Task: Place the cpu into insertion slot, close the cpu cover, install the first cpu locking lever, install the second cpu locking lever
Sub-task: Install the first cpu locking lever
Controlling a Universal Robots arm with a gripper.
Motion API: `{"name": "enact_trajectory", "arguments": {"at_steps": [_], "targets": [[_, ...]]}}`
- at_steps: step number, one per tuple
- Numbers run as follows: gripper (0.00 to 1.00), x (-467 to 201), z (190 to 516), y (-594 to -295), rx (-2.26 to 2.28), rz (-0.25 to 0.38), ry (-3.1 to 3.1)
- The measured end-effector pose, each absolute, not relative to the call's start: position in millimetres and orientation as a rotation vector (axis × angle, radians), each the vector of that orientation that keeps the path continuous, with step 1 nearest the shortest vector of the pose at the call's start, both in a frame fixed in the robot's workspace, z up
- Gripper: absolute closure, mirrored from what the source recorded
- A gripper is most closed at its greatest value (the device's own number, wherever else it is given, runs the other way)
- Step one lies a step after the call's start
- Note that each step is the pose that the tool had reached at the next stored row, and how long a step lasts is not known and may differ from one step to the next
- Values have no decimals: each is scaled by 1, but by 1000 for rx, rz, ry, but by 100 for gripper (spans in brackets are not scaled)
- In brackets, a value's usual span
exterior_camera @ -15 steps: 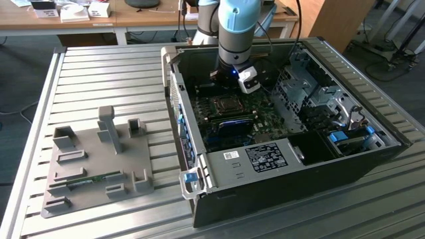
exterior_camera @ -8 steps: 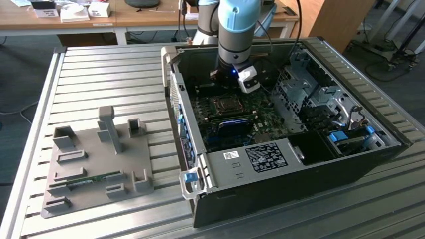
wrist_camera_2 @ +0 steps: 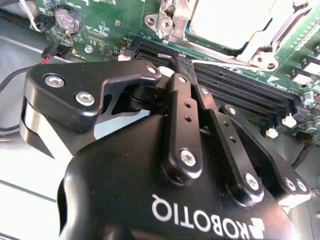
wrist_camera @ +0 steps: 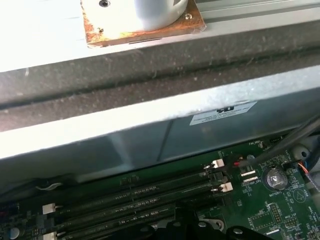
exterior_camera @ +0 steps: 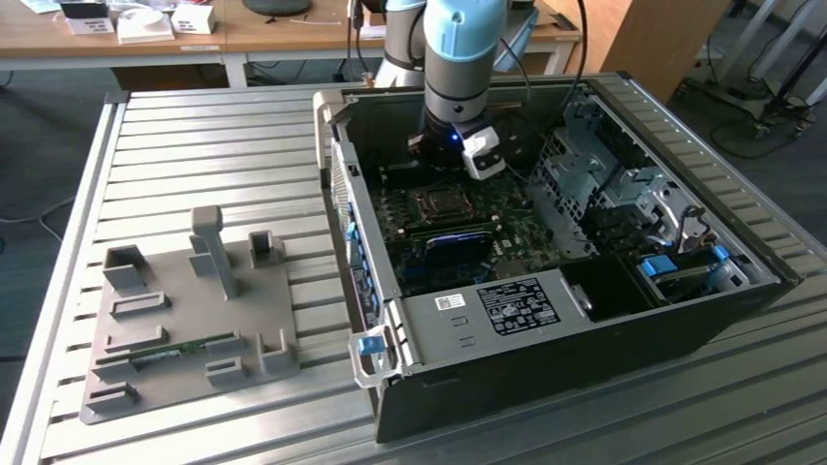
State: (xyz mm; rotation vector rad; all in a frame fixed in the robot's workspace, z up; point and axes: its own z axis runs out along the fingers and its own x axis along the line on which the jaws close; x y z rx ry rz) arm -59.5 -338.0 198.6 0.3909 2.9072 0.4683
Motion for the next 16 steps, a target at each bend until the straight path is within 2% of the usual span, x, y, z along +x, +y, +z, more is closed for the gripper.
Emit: {"name": "enact_trajectory", "arguments": {"at_steps": [16], "targets": [[89, -61, 199, -336, 402, 501, 2902]]}}
